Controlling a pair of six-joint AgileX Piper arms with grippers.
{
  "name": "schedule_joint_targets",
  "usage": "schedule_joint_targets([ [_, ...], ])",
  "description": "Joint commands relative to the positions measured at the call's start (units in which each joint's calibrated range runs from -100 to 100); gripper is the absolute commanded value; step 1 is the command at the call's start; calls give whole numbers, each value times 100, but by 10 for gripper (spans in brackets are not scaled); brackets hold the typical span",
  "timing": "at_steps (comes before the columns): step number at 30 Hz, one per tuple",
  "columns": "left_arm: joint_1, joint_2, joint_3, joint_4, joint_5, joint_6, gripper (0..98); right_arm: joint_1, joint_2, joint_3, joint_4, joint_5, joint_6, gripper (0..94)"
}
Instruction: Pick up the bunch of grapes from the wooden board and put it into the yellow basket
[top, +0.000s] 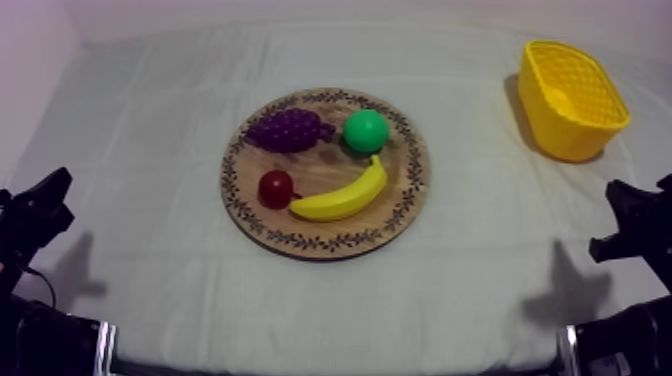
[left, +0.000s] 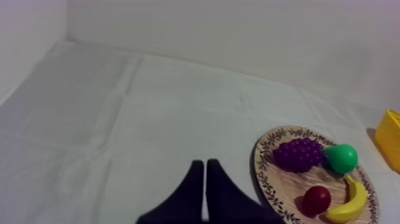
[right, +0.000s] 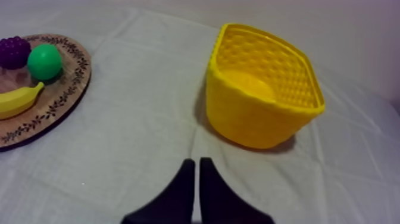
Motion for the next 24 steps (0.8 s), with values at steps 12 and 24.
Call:
schedule_joint_targets([
  [12,-3,0,-3,2,2,1,1,2,-1,2,-3,-1,-139,4],
  [24,-3,0,-3,2,2,1,1,9,-1,2,-3,-1,-19,4],
])
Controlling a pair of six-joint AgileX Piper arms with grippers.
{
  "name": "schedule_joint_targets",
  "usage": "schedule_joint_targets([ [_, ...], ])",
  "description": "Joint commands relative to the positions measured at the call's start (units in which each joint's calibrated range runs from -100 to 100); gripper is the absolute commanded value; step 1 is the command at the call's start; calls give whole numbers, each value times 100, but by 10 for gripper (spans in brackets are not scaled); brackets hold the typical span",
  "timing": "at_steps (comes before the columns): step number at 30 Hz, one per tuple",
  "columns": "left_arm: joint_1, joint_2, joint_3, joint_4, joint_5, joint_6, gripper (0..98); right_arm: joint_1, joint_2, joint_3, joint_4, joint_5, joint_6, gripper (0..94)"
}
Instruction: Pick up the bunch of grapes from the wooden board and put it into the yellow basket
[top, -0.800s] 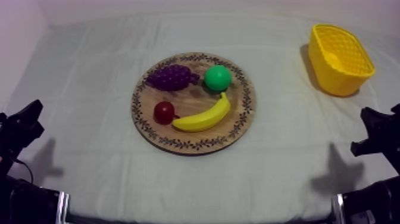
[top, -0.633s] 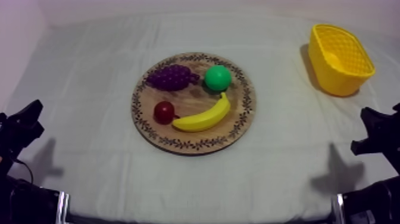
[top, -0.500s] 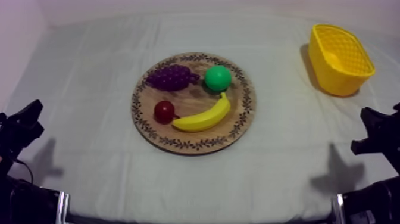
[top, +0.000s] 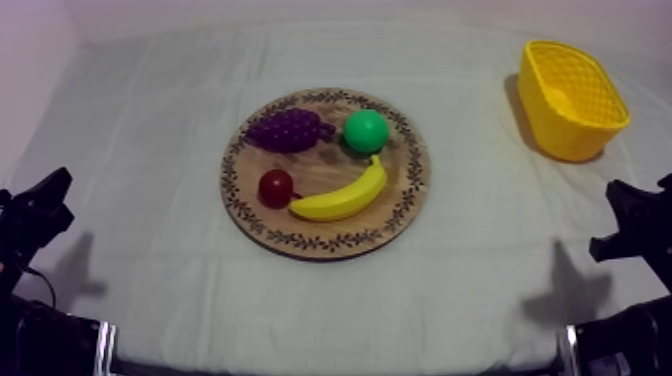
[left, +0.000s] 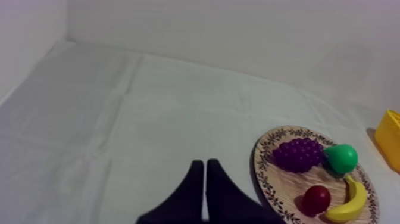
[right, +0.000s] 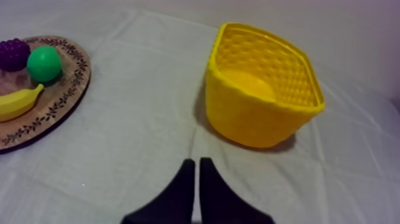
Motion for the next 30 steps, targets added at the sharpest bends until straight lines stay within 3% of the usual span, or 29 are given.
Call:
schedule_joint_targets([
  [1,-3,0,-3,2,2,1,1,0,-1,2,0,-1,20,4],
  [13,-3,0,-3,2,2,1,1,-190,426,-254,238,-213,25,4],
  [30,-3,0,-3,2,2,1,1,-948,2824,-2493,822,-112,-19,4],
])
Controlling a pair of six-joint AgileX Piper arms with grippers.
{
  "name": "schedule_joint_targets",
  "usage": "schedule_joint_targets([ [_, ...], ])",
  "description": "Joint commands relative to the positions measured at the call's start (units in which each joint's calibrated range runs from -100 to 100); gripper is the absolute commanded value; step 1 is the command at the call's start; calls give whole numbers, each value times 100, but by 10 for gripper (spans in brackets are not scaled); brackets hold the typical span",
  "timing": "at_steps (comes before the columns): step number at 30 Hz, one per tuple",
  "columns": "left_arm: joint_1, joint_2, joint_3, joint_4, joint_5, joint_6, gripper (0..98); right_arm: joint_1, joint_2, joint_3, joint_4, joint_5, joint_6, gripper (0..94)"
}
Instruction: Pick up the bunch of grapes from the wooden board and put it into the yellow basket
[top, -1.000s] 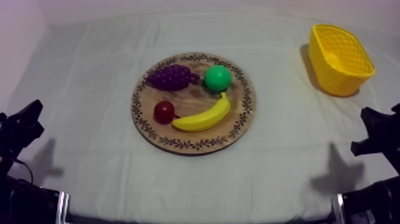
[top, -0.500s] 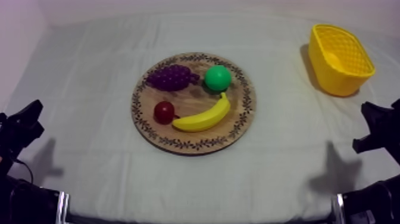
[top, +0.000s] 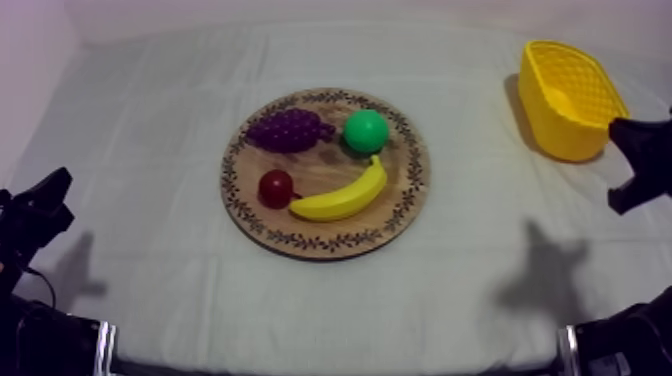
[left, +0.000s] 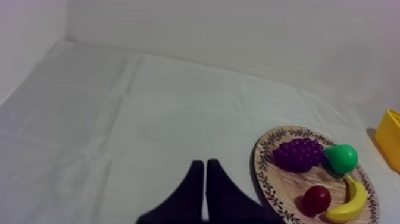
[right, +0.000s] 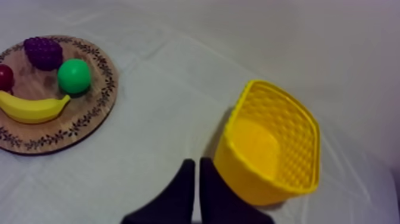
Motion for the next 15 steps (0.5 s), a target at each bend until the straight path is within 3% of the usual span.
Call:
schedule_joint_targets([
  [1,-3,0,-3,2,2,1,1,-94,588,-519,32,62,1,4],
  [15,-3,0,-3,2,2,1,1,-700,2978,-3023,233,624,116,4],
])
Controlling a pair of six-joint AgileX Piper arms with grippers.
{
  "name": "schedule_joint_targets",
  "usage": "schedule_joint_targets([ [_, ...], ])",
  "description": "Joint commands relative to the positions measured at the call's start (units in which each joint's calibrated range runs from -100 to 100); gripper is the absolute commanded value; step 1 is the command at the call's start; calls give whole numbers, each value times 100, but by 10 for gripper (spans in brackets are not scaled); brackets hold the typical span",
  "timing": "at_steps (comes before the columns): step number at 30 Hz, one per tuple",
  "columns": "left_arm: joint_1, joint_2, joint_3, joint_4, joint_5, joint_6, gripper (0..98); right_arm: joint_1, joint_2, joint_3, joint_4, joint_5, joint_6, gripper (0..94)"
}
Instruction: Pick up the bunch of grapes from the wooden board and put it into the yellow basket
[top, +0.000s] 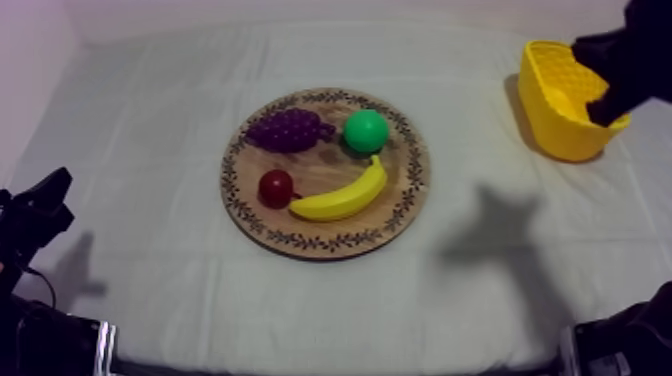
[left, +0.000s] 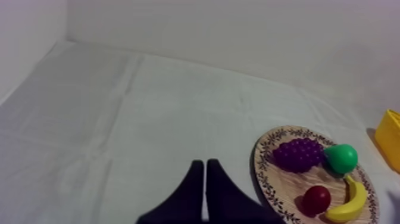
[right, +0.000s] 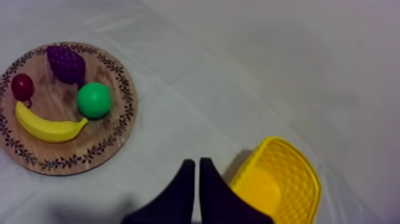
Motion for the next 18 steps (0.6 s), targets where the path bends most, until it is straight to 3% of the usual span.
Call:
schedule_joint_targets([
  [1,-3,0,-3,2,2,1,1,-67,563,-615,23,101,29,4],
  [18,-3,0,-3,2,2,1,1,-640,2971,-3513,-145,1535,477,5],
])
